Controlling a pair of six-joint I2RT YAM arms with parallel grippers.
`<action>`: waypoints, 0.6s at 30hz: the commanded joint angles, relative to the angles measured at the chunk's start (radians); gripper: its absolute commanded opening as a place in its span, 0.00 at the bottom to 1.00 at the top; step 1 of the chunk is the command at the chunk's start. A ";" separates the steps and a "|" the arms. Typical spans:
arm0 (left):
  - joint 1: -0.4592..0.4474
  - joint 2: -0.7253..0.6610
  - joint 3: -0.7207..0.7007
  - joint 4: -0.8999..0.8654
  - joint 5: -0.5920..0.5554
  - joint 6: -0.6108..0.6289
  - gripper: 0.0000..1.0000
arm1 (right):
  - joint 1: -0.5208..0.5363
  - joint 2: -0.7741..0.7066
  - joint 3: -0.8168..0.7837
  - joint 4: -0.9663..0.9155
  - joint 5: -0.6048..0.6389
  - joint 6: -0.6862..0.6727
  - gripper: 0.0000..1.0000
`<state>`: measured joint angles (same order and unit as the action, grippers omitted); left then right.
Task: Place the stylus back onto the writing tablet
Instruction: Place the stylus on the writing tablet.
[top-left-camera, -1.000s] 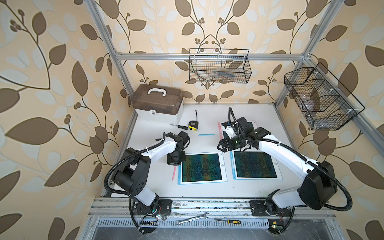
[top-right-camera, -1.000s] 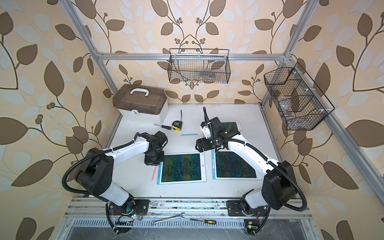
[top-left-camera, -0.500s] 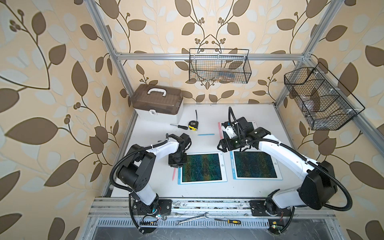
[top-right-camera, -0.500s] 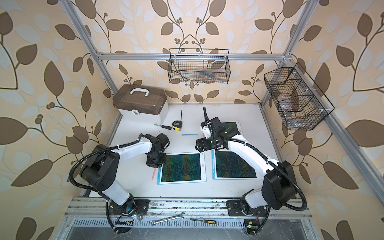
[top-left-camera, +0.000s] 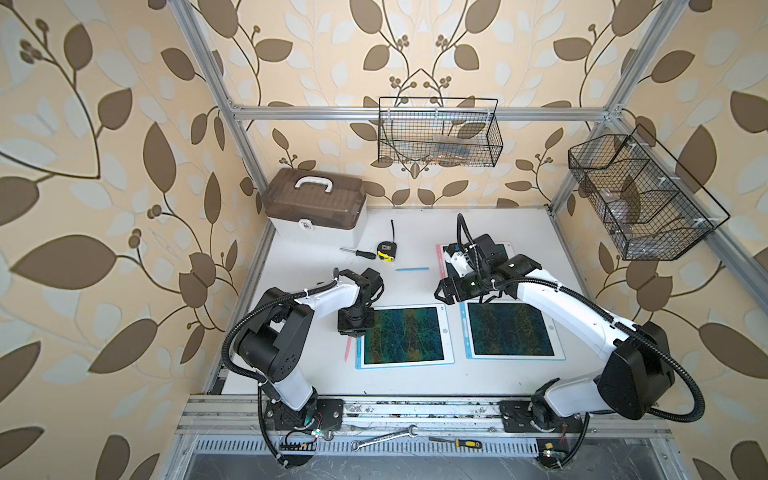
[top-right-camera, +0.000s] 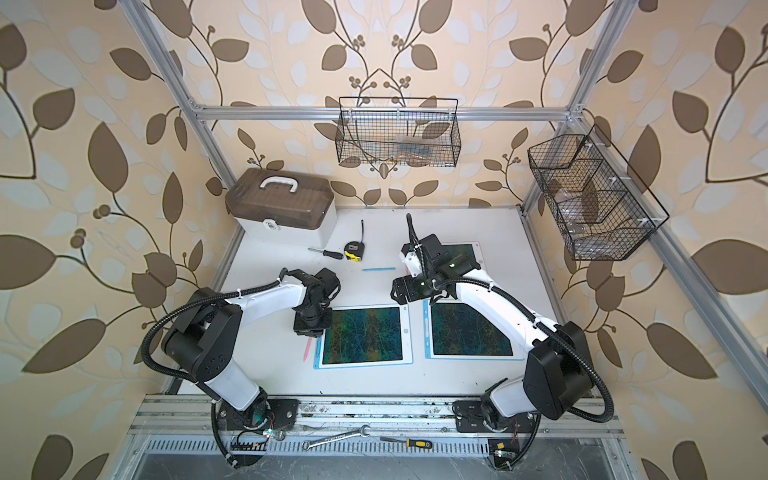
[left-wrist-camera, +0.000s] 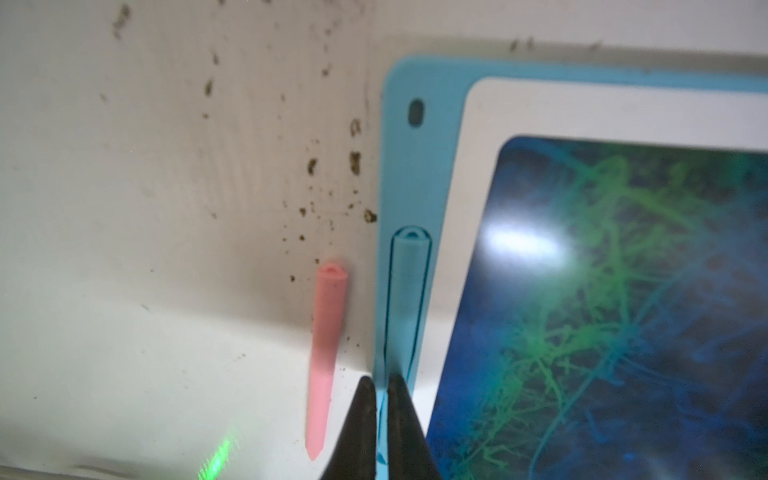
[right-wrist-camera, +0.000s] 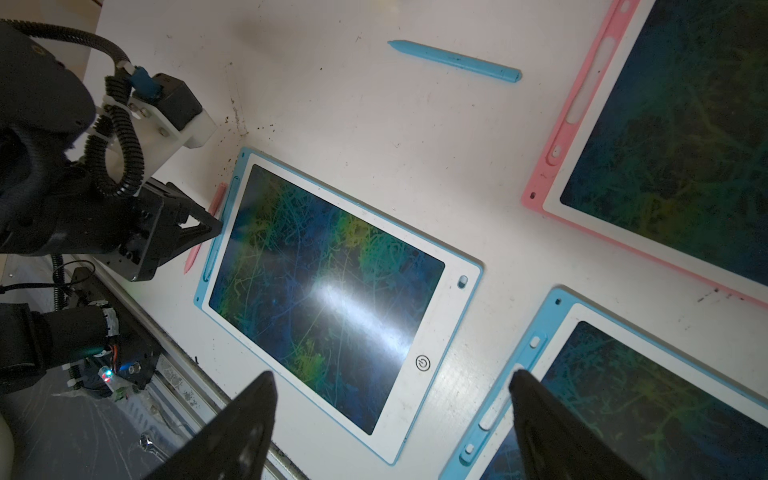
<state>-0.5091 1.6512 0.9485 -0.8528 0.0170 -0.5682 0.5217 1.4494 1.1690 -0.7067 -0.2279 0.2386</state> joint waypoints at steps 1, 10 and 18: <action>-0.014 0.036 -0.020 0.001 -0.013 -0.008 0.10 | 0.006 0.000 0.011 -0.003 0.004 -0.003 0.88; -0.020 0.042 -0.031 0.003 -0.033 -0.017 0.10 | 0.005 0.000 0.012 -0.004 0.004 -0.002 0.88; -0.020 0.015 0.017 -0.016 -0.032 -0.024 0.17 | 0.005 -0.006 0.012 -0.008 0.006 -0.001 0.88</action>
<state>-0.5243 1.6547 0.9527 -0.8604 0.0040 -0.5755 0.5217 1.4494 1.1690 -0.7067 -0.2276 0.2390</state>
